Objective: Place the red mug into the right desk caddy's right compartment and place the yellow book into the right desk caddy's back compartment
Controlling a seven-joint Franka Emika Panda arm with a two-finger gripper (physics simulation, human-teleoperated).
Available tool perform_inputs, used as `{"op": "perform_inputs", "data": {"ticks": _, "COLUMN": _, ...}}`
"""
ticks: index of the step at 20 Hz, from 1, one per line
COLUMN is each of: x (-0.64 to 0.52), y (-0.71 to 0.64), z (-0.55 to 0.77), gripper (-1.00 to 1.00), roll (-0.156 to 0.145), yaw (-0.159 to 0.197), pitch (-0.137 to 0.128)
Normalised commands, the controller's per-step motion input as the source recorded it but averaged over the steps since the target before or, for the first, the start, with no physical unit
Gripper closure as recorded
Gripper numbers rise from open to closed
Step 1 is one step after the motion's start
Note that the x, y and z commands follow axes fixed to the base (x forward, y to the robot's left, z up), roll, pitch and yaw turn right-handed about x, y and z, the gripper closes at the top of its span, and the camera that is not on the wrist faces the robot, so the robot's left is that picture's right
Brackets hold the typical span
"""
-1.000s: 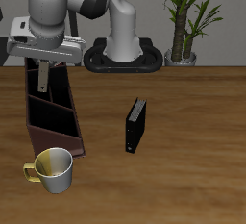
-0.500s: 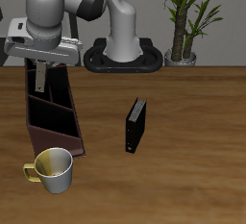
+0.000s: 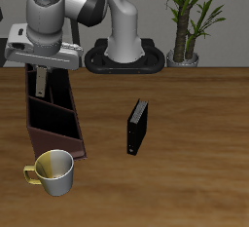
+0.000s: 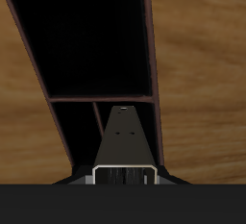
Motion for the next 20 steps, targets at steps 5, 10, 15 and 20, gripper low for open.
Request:
{"op": "perform_inputs", "data": {"ticks": 5, "x": 0.01, "y": -0.03, "z": -0.10, "gripper": 1.00, "roll": -0.004, "yaw": -0.004, "pitch": 0.008}}
{"op": "perform_inputs", "data": {"ticks": 10, "x": 0.00, "y": -0.11, "z": -0.18, "gripper": 1.00, "roll": -0.017, "yaw": -0.007, "pitch": 0.015}}
{"op": "perform_inputs", "data": {"ticks": 15, "x": 0.04, "y": -0.12, "z": -0.21, "gripper": 1.00, "roll": -0.012, "yaw": -0.017, "pitch": 0.021}}
{"op": "perform_inputs", "data": {"ticks": 20, "x": 0.01, "y": -0.12, "z": -0.15, "gripper": 1.00, "roll": -0.015, "yaw": -0.010, "pitch": 0.020}}
